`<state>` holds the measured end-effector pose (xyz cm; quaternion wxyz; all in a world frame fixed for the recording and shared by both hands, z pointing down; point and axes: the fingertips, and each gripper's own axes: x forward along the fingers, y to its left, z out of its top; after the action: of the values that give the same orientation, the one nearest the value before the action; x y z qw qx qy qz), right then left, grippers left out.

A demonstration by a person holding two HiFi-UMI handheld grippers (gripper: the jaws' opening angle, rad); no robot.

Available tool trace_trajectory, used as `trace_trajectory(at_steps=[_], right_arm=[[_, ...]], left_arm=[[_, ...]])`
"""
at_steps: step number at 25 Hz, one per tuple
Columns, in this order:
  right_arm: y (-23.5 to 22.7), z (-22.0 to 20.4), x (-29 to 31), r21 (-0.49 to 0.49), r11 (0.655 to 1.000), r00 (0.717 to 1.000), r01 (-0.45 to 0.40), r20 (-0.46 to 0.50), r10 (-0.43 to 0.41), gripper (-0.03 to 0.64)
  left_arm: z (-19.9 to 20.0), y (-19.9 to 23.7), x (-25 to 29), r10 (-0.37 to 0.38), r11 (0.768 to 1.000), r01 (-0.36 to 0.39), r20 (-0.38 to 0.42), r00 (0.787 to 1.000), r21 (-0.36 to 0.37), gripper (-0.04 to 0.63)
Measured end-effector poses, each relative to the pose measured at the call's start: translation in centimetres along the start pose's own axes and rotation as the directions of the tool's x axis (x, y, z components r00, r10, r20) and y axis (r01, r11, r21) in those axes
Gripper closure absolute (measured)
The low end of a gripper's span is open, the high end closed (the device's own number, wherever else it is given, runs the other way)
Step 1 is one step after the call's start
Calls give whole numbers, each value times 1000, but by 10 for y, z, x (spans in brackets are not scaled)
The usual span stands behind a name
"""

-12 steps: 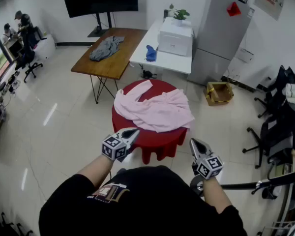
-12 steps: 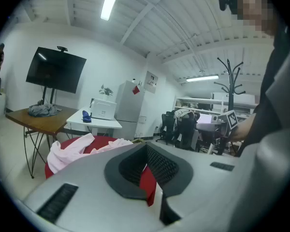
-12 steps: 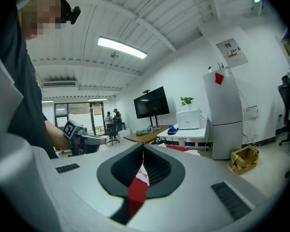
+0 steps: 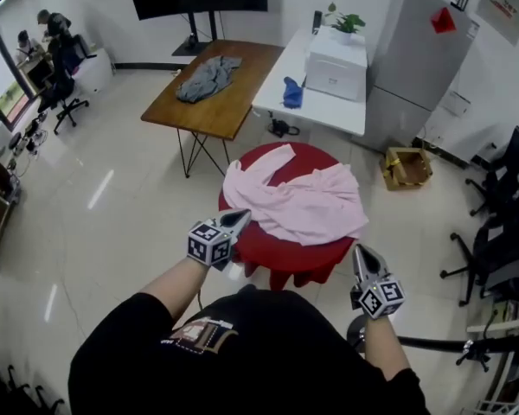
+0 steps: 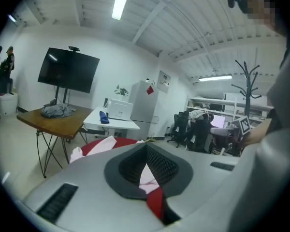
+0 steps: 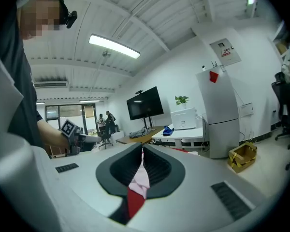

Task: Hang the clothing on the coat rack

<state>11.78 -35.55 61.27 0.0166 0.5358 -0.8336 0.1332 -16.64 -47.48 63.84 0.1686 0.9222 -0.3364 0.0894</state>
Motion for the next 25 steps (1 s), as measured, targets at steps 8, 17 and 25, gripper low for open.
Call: trace_trajectory(at_steps=[8, 17, 25], right_arm=[[33, 4, 113, 15, 1000, 999, 9, -47, -8, 598], [65, -31, 215, 31, 999, 982, -42, -185, 47, 577], [43, -57, 187, 84, 995, 970, 48, -242, -26, 577]], left_arm=[[-1, 156, 43, 74, 996, -78, -108, 991, -34, 595], [-55, 267, 126, 144, 985, -165, -281, 949, -53, 452], [-112, 318, 172, 195, 951, -280, -441, 876, -135, 416]])
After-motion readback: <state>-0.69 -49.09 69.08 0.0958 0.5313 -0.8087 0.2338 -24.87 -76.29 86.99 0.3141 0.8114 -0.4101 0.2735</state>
